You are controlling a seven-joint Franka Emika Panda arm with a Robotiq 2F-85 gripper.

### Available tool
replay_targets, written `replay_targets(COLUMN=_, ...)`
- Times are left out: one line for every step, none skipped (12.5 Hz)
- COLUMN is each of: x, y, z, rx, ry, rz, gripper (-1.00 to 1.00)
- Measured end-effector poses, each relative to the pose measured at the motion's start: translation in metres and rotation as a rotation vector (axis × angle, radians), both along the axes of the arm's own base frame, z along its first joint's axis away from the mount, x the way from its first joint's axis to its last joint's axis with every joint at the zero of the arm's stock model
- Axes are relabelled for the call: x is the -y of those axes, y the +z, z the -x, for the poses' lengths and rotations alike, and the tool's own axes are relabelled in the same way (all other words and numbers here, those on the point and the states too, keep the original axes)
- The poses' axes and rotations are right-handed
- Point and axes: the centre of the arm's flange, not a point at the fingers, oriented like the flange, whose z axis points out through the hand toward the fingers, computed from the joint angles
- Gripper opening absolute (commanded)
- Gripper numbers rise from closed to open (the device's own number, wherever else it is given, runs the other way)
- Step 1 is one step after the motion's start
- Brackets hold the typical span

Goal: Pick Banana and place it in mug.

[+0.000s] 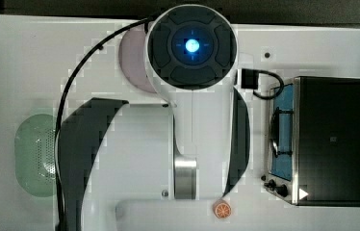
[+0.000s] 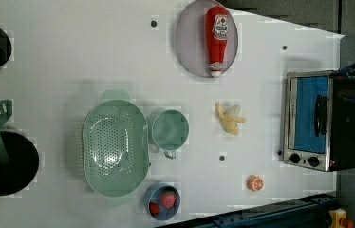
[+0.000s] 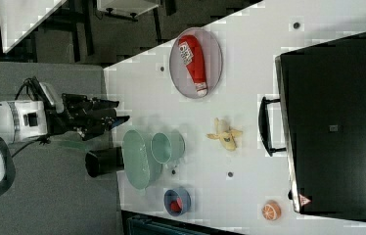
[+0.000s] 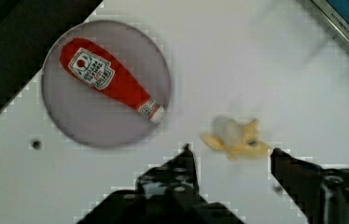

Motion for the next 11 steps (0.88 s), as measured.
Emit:
replay_targets(x=0.002, y=-0.004, z=0.037, rx=-0.115, ry=-0.008, rz=0.005, gripper=0.59)
replay_targets(x=0.003, y=0.003, z=0.073, rx=-0.173, ry=-0.016, rz=-0.002, gripper=0.80)
replay_targets(x=0.004, y=0.021, z=0.099, rx=-0.152, ry=-0.023, rz=-0.020, gripper=1.00)
replay_targets(x=0.007, y=0.044, z=0.117, rx=-0.110, ry=-0.028, rz=-0.016, gripper=1.00)
replay_targets(x=0.010, y=0.065, z=0.131, rx=-0.068, ry=-0.032, rz=-0.010, gripper=1.00)
replay_targets(x=0.012, y=0.081, z=0.136, rx=-0.029, ry=-0.039, rz=-0.019, gripper=1.00)
replay_targets(x=0.013, y=0.088, z=0.134, rx=-0.003, ry=-0.041, rz=-0.014, gripper=1.00)
replay_targets(x=0.014, y=0.085, z=0.124, rx=0.028, ry=-0.041, rz=0.001, gripper=1.00)
replay_targets(x=0.014, y=0.072, z=0.109, rx=0.058, ry=-0.040, rz=-0.004, gripper=1.00)
replay_targets(x=0.016, y=0.048, z=0.098, rx=0.052, ry=-0.041, rz=-0.006, gripper=1.00)
replay_targets(x=0.016, y=0.012, z=0.091, rx=0.005, ry=-0.044, rz=-0.015, gripper=1.00)
